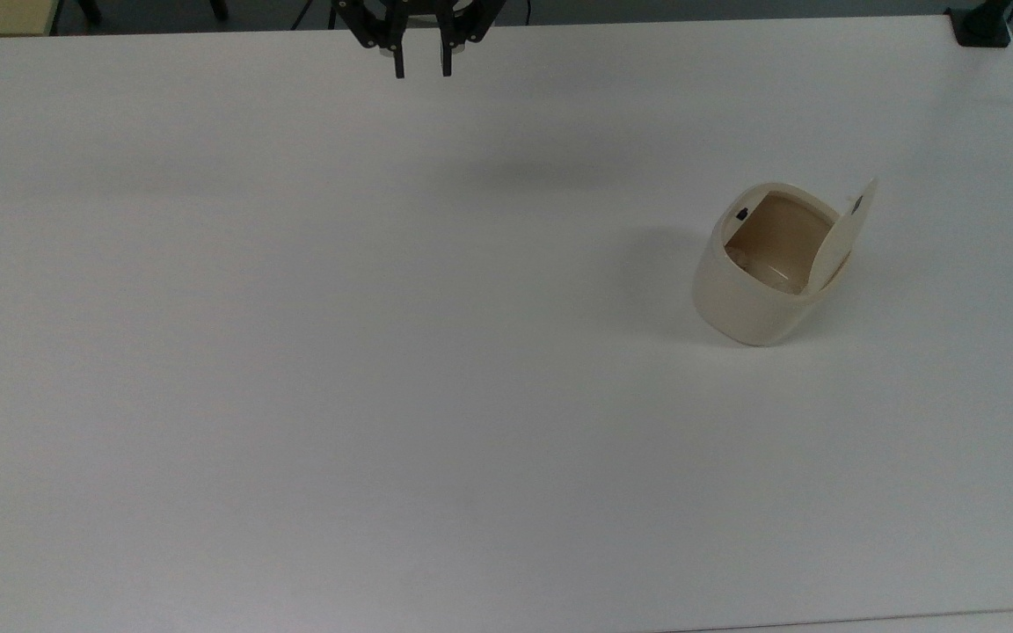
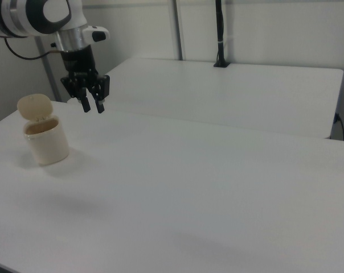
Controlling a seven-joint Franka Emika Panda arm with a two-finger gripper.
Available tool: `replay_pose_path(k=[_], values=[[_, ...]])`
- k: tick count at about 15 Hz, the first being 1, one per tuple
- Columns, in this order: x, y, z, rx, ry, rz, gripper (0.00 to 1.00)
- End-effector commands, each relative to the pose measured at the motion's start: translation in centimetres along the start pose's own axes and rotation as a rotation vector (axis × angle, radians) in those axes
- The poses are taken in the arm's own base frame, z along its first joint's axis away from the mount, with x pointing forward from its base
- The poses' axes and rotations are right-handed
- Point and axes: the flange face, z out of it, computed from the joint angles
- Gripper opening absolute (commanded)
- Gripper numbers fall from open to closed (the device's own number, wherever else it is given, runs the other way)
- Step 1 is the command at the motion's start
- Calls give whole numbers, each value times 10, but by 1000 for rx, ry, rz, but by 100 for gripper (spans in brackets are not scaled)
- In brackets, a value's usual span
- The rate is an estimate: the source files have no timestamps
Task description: Open the trash bin
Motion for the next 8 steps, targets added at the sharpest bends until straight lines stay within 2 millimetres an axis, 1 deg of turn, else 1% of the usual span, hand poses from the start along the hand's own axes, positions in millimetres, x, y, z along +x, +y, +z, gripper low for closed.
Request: replay_pose_path(k=[1, 3, 6, 8], values=[[-11, 11, -1, -16, -7, 32, 91], [-11, 12, -5, -16, 4, 36, 100], [-11, 19, -8, -17, 12, 47, 100], [-11, 17, -8, -15, 8, 47, 100]])
